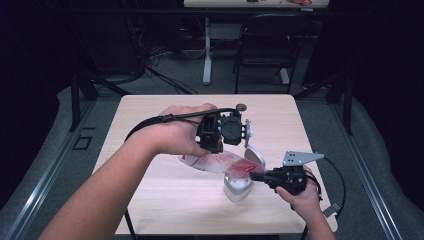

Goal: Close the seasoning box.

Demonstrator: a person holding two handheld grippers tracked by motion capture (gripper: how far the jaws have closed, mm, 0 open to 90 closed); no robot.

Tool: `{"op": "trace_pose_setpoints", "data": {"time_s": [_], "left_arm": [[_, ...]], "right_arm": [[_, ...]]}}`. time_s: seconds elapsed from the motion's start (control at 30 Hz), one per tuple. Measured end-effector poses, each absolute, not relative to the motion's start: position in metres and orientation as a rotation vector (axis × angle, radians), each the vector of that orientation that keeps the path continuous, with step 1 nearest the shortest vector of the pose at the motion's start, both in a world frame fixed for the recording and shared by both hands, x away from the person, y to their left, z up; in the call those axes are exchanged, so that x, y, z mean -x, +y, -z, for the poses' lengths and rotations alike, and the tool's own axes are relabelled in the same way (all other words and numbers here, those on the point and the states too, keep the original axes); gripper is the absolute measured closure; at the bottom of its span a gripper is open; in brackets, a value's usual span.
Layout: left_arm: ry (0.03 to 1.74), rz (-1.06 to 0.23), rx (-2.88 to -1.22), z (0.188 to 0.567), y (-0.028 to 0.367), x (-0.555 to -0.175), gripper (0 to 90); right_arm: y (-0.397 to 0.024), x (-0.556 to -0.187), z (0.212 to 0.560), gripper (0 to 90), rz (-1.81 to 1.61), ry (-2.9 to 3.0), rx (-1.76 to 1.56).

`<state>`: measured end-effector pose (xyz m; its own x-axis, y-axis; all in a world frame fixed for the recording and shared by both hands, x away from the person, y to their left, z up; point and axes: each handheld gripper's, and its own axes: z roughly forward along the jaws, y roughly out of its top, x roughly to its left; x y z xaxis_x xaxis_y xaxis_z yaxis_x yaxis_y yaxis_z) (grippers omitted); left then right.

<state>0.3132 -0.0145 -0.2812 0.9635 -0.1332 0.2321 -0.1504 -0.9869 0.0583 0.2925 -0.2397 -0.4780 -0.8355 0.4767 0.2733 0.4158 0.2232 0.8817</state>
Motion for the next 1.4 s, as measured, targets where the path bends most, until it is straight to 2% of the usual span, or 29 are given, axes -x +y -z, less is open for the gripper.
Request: {"op": "trace_pose_setpoints", "data": {"time_s": [1.4], "left_arm": [[-0.226, -0.362, -3.044, 0.2797, -0.0184, -0.3122, 90.0]], "right_arm": [[-0.2397, -0.2927, 0.4786, 89.9, -1.701, 2.42, -0.895]]}}
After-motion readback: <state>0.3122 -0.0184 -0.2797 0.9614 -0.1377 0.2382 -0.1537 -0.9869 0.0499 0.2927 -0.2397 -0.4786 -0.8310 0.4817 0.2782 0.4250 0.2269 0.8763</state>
